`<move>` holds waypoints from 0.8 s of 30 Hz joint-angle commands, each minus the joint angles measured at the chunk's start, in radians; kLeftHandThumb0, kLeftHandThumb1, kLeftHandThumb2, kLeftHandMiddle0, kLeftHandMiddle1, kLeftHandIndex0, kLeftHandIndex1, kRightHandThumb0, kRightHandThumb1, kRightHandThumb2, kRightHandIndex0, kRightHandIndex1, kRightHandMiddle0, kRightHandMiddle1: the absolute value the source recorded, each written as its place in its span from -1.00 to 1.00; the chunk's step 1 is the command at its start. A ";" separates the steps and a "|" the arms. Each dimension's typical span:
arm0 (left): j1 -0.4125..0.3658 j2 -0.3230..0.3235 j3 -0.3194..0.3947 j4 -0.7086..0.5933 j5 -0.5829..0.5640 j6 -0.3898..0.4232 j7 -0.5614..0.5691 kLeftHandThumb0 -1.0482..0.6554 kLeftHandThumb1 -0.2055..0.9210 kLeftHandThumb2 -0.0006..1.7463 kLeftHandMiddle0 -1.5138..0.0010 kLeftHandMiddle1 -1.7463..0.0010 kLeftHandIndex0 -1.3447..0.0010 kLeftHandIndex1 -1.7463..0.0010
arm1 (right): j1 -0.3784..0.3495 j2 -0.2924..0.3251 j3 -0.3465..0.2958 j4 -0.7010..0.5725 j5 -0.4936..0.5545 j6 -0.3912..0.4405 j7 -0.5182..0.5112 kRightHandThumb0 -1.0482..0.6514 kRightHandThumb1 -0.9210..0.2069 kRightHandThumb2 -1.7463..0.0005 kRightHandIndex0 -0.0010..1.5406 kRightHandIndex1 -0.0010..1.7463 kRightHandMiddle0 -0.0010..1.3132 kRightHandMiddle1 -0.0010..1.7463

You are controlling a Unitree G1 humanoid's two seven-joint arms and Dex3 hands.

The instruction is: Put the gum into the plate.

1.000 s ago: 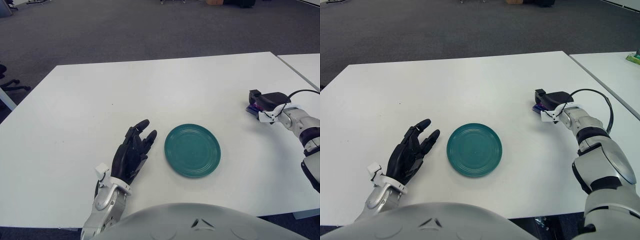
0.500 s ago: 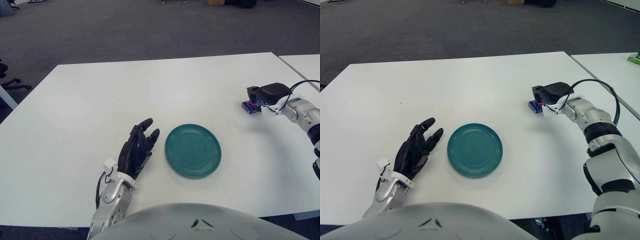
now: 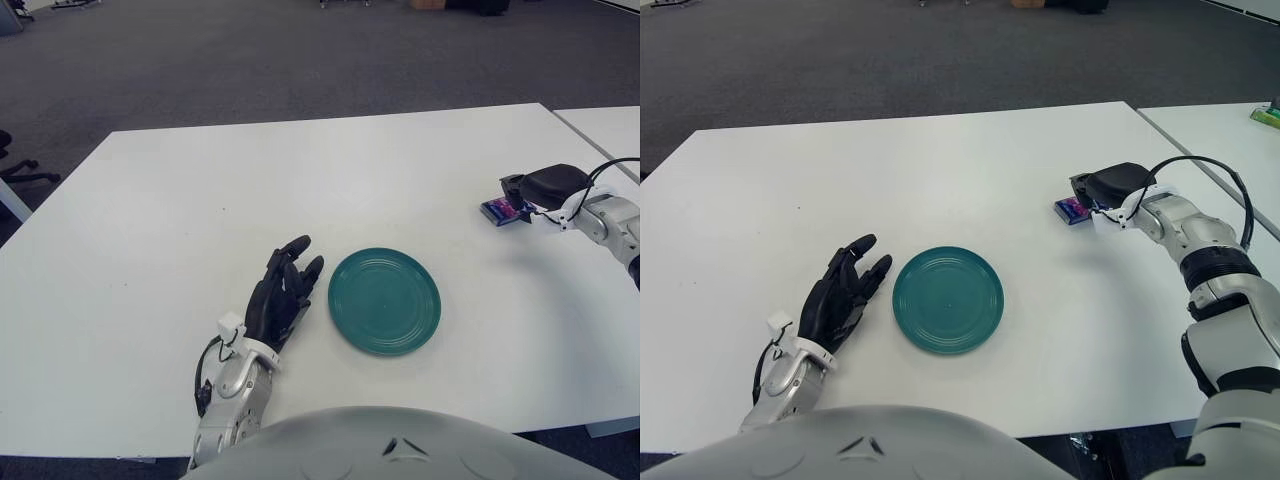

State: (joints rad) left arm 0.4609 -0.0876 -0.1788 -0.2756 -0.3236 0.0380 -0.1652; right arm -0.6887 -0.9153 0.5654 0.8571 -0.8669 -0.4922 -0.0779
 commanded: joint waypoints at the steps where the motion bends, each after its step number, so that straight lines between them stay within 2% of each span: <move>1: -0.023 -0.005 0.001 0.016 0.012 -0.015 0.001 -0.78 1.00 0.03 0.38 0.88 1.00 0.10 | -0.019 -0.025 0.001 -0.032 -0.038 -0.015 0.000 -0.27 -0.27 -0.19 -0.01 1.00 -0.26 0.96; 7: -0.034 -0.012 0.002 0.031 0.019 -0.019 0.001 -0.78 1.00 0.03 0.38 0.88 1.00 0.10 | -0.022 -0.025 -0.008 -0.042 -0.054 -0.033 0.001 -0.27 -0.24 -0.21 0.03 1.00 -0.24 0.96; 19: -0.059 -0.026 0.005 0.062 0.029 -0.025 0.003 -0.78 1.00 0.03 0.37 0.88 1.00 0.10 | 0.000 -0.026 -0.059 -0.114 -0.027 -0.017 0.072 -0.27 -0.24 -0.21 0.06 1.00 -0.23 0.95; 24: -0.065 -0.029 0.004 0.069 0.032 -0.027 0.005 -0.78 1.00 0.03 0.37 0.88 1.00 0.10 | -0.044 -0.008 -0.048 -0.035 -0.048 -0.018 0.052 -0.27 -0.26 -0.18 0.04 1.00 -0.24 0.94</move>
State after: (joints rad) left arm 0.4167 -0.1082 -0.1771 -0.2185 -0.3021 0.0239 -0.1652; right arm -0.6978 -0.9272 0.5183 0.7768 -0.8987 -0.5173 -0.0167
